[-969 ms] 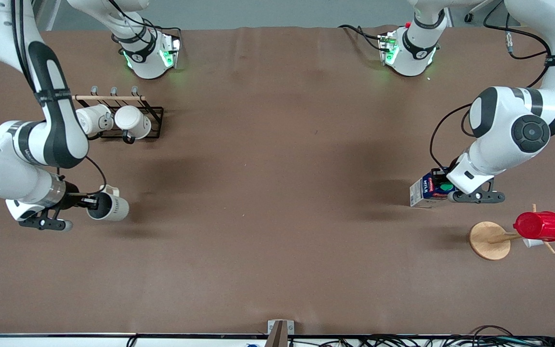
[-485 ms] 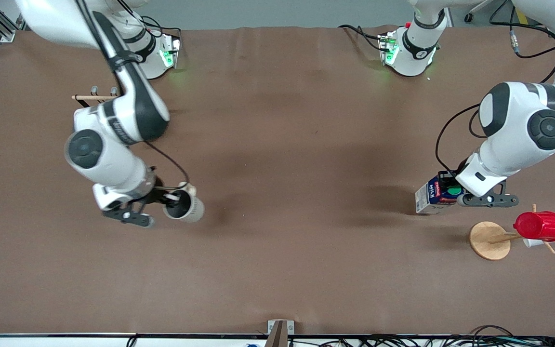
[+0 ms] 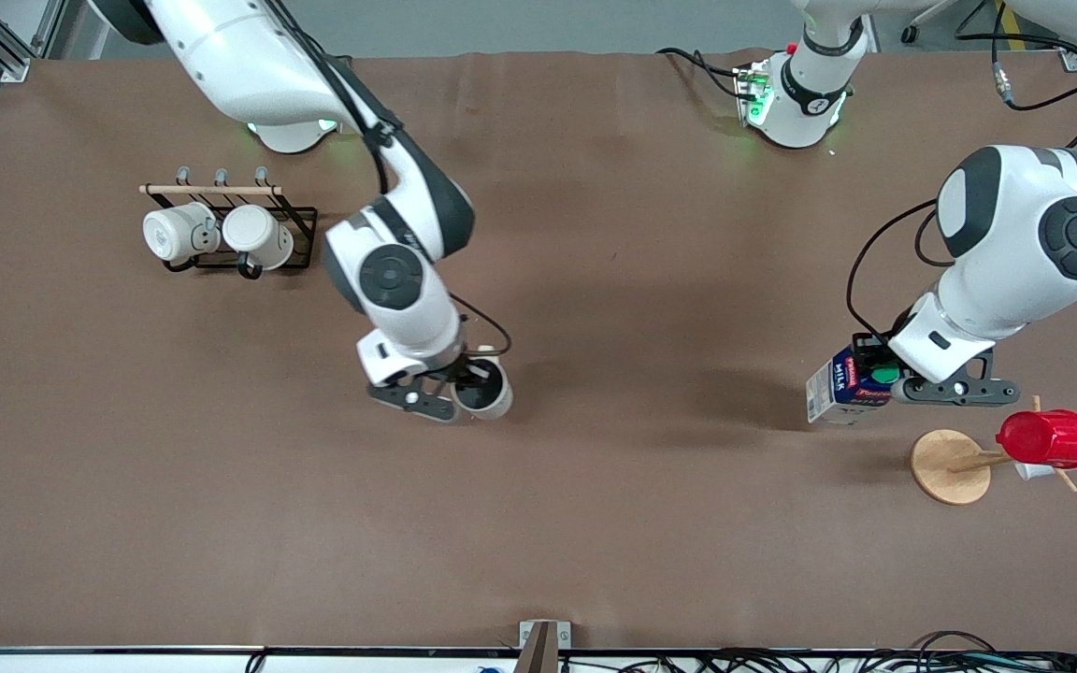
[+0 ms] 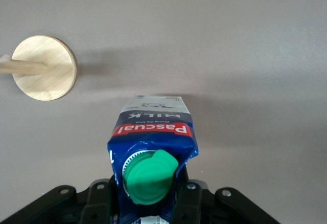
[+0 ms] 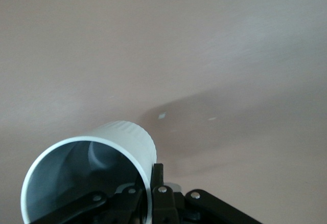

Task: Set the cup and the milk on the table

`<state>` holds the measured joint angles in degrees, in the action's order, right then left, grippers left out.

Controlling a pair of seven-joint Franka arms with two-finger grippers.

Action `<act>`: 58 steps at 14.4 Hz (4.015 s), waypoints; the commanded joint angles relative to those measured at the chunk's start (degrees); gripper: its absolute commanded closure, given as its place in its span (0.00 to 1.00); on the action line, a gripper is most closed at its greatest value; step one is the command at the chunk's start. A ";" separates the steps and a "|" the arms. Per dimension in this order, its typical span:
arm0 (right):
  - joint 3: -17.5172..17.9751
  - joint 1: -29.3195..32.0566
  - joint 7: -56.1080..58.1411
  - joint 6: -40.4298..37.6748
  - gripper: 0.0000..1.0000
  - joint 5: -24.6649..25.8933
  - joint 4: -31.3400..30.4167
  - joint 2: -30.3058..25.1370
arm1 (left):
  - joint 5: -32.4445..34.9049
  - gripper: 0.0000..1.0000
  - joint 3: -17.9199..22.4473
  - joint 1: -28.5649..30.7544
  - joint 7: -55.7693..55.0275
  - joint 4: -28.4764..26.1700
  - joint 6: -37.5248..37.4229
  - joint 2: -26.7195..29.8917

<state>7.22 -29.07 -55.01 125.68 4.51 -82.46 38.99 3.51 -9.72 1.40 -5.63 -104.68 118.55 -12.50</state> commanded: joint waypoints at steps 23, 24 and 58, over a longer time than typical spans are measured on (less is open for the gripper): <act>-0.01 -5.83 -8.27 -1.75 0.00 6.83 6.44 3.82 | 0.18 0.61 -4.08 -10.79 -18.08 8.60 -3.94 -4.99; -0.01 -4.61 -8.18 -4.02 0.00 6.83 6.44 1.81 | 0.18 0.61 -4.08 -11.94 -19.67 9.05 -3.94 -5.43; -11.79 28.45 47.80 -38.05 0.00 -5.30 -5.17 -39.43 | 2.02 0.00 -3.19 -8.90 -20.97 26.98 -20.54 -3.34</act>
<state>-4.83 -1.00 -7.27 86.93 0.08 -85.28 1.55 4.87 -12.33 -11.32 -32.98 -75.15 101.00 -20.70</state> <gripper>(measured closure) 0.000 0.000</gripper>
